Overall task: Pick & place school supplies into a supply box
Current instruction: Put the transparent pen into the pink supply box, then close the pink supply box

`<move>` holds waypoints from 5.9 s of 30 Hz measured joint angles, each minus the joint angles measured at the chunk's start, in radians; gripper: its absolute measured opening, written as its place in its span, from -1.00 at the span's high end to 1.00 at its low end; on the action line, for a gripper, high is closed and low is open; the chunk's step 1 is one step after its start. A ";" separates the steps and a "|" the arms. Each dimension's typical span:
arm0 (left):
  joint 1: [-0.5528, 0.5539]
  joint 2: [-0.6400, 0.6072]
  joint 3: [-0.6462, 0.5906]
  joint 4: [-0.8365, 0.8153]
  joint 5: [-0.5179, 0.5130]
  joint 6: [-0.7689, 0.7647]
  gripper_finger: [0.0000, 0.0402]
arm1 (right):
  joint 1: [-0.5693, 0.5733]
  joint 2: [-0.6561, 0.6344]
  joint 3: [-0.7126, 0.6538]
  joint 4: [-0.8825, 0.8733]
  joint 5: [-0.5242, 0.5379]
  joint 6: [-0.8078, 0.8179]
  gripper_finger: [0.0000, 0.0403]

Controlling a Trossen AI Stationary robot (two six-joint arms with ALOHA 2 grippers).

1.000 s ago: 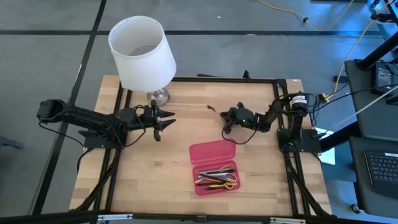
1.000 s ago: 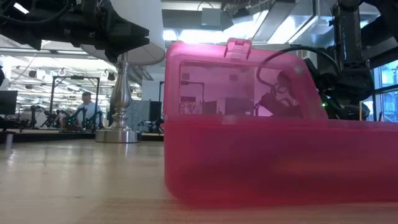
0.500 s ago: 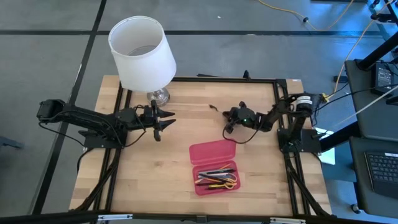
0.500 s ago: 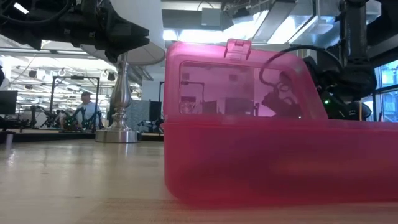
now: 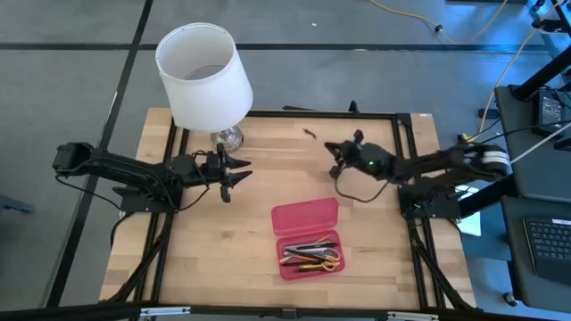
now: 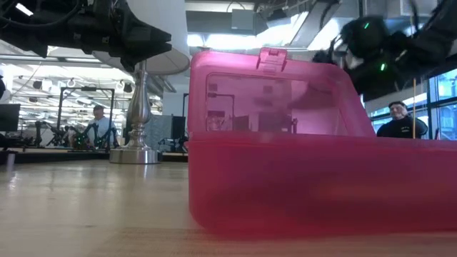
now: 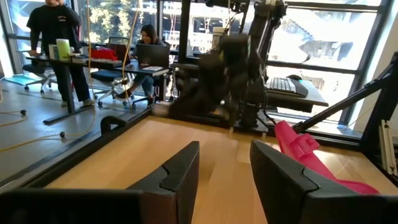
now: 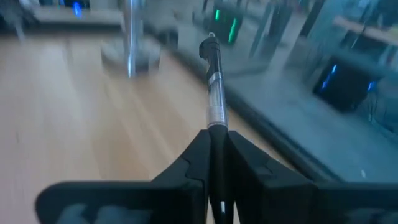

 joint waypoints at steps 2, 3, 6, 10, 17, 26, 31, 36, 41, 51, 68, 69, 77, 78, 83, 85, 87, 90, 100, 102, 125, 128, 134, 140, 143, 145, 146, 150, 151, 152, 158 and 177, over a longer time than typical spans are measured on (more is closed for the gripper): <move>0.000 0.000 0.000 0.000 0.000 0.000 0.32 | 0.012 -0.086 0.001 -0.017 -0.001 -0.013 0.77; 0.000 0.000 0.000 0.000 0.000 0.000 0.33 | 0.022 -0.128 0.001 -0.025 -0.011 -0.021 0.77; 0.000 0.000 0.000 0.000 0.000 0.000 0.34 | 0.064 -0.241 0.001 -0.032 -0.066 -0.025 0.77; 0.000 0.000 0.000 0.000 0.000 0.000 0.34 | 0.153 -0.340 0.001 -0.033 -0.130 -0.025 0.77; 0.000 0.000 0.000 0.000 0.000 0.000 0.32 | 0.385 -0.376 0.099 -0.225 -0.189 -0.025 0.77; 0.000 0.000 0.000 0.000 0.000 0.000 0.32 | 0.695 -0.223 0.292 -0.501 0.017 -0.018 0.77; 0.000 0.000 0.000 0.000 0.000 0.000 0.33 | 0.824 -0.104 0.379 -0.553 0.156 0.011 0.77; 0.000 0.000 0.000 0.000 0.000 0.000 0.34 | 0.903 -0.016 0.441 -0.611 0.181 0.114 0.77; 0.000 0.000 0.000 0.000 0.000 0.000 0.32 | 0.965 0.042 0.455 -0.613 0.182 0.236 0.77; 0.000 0.000 0.000 0.000 0.000 0.000 0.34 | 1.002 0.215 0.445 -0.642 0.282 0.462 0.77; 0.000 0.000 0.000 0.000 0.000 0.000 0.34 | 1.002 0.385 0.444 -0.638 0.249 0.612 0.75; 0.000 0.000 0.000 0.000 0.000 0.000 0.34 | 1.002 0.386 0.444 -0.639 0.248 0.613 0.73; 0.000 0.000 0.000 0.000 0.000 0.000 0.32 | 1.002 0.386 0.444 -0.638 0.221 0.613 0.62; 0.000 0.000 0.000 0.000 0.000 0.000 0.32 | 1.002 0.386 0.444 -0.638 0.221 0.613 0.62; 0.000 0.000 0.000 0.000 0.000 -0.001 0.33 | 1.002 0.386 0.444 -0.640 0.221 0.612 0.62; 0.000 0.000 0.000 0.001 0.007 -0.023 0.33 | 1.002 0.381 0.444 -0.647 0.225 0.607 0.62; 0.000 0.000 0.000 0.003 0.025 -0.056 0.33 | 1.002 0.354 0.444 -0.671 0.227 0.594 0.61; 0.000 0.000 0.000 0.031 0.058 -0.100 0.32 | 1.010 0.274 0.444 -0.735 0.225 0.523 0.61; -0.034 0.000 0.000 0.055 0.204 -0.113 0.34 | 1.061 -0.037 0.444 -1.123 0.234 0.658 0.61; -0.035 0.000 0.000 0.054 0.196 -0.114 0.33 | 1.070 -0.070 0.444 -1.184 0.254 0.673 0.61; -0.356 0.327 0.280 -0.029 0.034 0.135 1.00 | 0.958 -0.389 0.268 -1.257 0.265 0.688 0.61; -0.407 0.428 0.336 -0.025 0.022 0.124 0.99 | 0.933 -0.400 0.248 -1.256 0.269 0.684 0.61; -0.504 0.629 0.448 -0.029 -0.045 0.020 0.99 | 0.894 -0.400 0.201 -1.255 0.273 0.737 0.61; -0.579 0.807 0.547 -0.029 -0.043 -0.110 0.99 | 0.893 -0.400 0.161 -1.232 0.220 0.822 0.61; -0.613 0.884 0.586 -0.028 -0.043 -0.172 0.99 | 0.893 -0.400 0.135 -1.200 0.202 0.847 0.61; -0.633 0.932 0.615 -0.025 -0.045 -0.204 1.00 | 0.893 -0.400 0.123 -1.190 0.196 0.855 0.61; -0.643 0.960 0.635 -0.022 -0.050 -0.217 0.99 | 0.893 -0.400 0.119 -1.184 0.196 0.866 0.61; -0.675 1.055 0.712 -0.021 -0.066 -0.235 1.00 | 0.893 -0.400 0.116 -1.167 0.196 0.873 0.61; -0.683 1.075 0.728 -0.023 -0.068 -0.223 1.00 | 0.893 -0.400 0.116 -1.158 0.197 0.870 0.61; -0.689 1.097 0.750 -0.022 -0.070 -0.214 1.00 | 0.893 -0.400 0.116 -1.149 0.197 0.863 0.61; -0.715 1.153 0.807 -0.087 -0.164 -0.251 1.00 | 0.893 -0.400 0.116 -1.139 0.278 0.841 0.61; -0.739 1.217 0.814 -0.154 -0.299 -0.452 0.99 | 0.695 -0.400 0.117 -0.853 0.479 0.443 0.61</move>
